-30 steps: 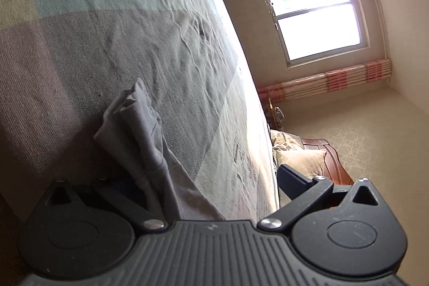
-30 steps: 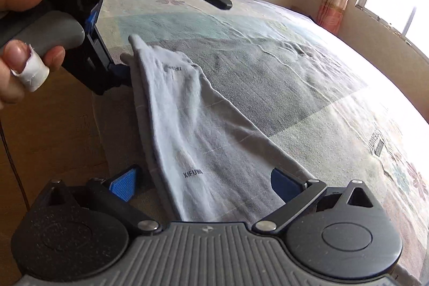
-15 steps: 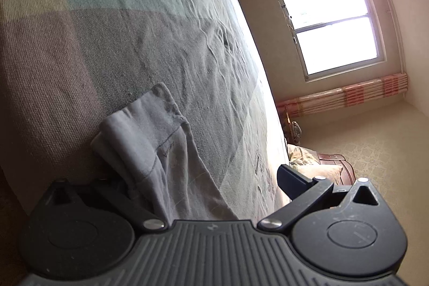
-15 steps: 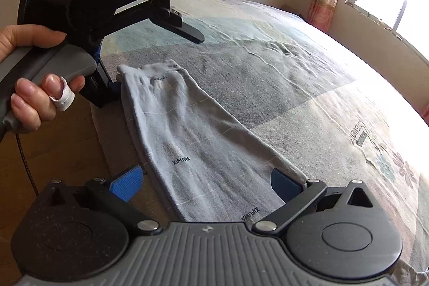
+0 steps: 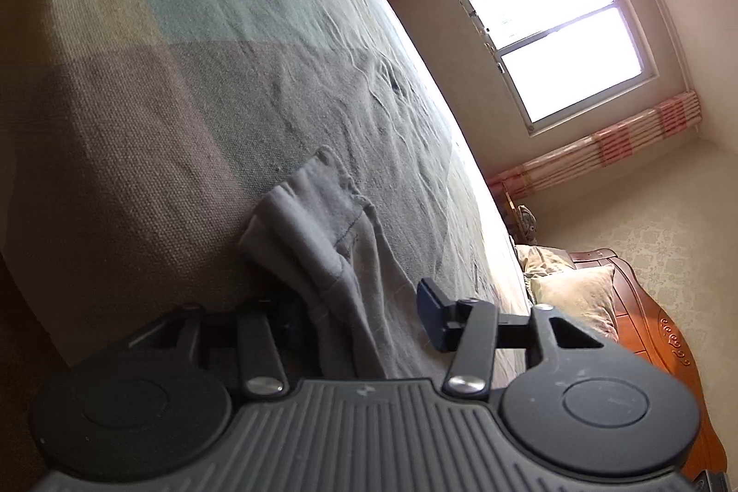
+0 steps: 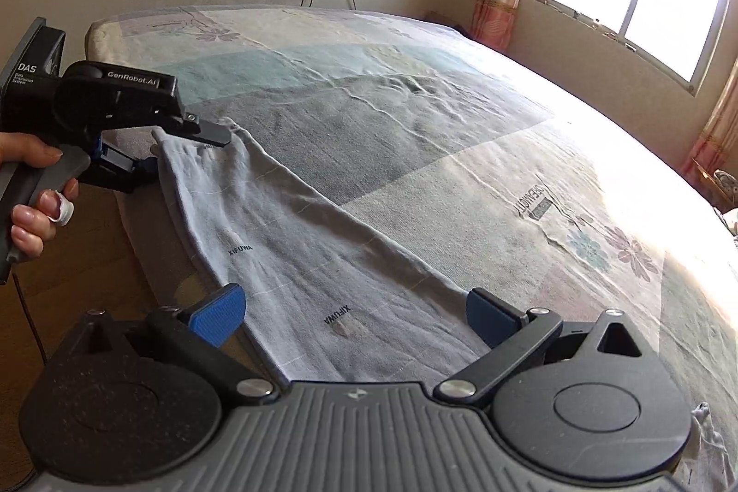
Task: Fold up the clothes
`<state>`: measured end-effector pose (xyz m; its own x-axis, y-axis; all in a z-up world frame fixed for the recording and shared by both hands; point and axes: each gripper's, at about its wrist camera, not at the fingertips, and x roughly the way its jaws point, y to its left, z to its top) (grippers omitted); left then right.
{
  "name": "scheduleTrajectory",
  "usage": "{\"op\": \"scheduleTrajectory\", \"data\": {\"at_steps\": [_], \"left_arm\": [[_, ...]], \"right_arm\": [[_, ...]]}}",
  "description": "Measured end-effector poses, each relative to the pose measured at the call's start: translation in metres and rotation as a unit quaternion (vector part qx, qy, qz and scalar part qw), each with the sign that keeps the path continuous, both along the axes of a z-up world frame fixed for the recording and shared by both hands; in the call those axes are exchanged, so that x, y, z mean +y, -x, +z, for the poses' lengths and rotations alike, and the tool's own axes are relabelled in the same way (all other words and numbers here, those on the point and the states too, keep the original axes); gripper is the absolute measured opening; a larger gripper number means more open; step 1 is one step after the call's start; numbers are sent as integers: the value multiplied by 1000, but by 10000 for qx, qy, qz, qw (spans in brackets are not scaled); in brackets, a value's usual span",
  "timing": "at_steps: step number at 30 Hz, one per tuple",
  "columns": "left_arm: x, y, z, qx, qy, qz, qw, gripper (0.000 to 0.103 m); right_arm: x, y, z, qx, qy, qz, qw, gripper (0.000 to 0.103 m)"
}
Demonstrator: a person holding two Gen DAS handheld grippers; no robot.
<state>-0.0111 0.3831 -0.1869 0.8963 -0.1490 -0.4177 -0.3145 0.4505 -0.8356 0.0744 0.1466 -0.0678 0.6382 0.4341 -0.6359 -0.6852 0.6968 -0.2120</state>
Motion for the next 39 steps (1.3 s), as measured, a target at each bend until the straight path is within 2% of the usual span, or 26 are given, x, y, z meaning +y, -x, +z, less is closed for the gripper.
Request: {"op": "scheduleTrajectory", "data": {"at_steps": [1,2,6,11,14,17,21,23,26,28,30,31,39], "left_arm": [[4,1,-4,72,63,60,9999,13],[7,2,-9,-6,220,88,9997,13],[2,0,-4,52,24,103,9999,13],[-1,-3,1,129,-103,65,9998,13],[-3,-4,7,200,-318,1,9993,13],[-6,-4,12,259,-539,-86,9982,13],[-12,-5,24,368,-987,-200,9942,12],[-19,-6,36,399,-1393,-302,9890,12],[-31,-11,54,357,-1974,-478,9785,12],[-39,-15,66,361,-2340,-582,9698,12],[-43,-18,74,256,-2421,-644,9678,12],[-45,-18,77,198,-2441,-660,9673,12],[-55,-13,92,-120,-2574,-773,9631,10]], "right_arm": [[-4,0,0,25,-8,-69,10000,103],[-8,0,0,50,-16,-137,9999,103],[-21,-1,0,233,-164,-309,9991,103],[-35,-13,-4,846,-655,-493,9930,103],[-43,-30,-6,1375,-1188,-619,9814,103],[-48,-48,-9,2074,-1863,-647,9582,103],[-49,-72,-17,2914,-2622,-758,9168,103],[-49,-82,-20,3222,-2977,-791,8952,103],[-46,-101,-26,3743,-3571,-770,8523,103],[-42,-112,-29,3984,-3847,-786,8289,103],[-36,-123,-33,4191,-4052,-801,8086,103],[-32,-127,-35,4260,-4101,-820,8023,103],[-10,-150,-51,4513,-4047,-1096,7878,103]]}}
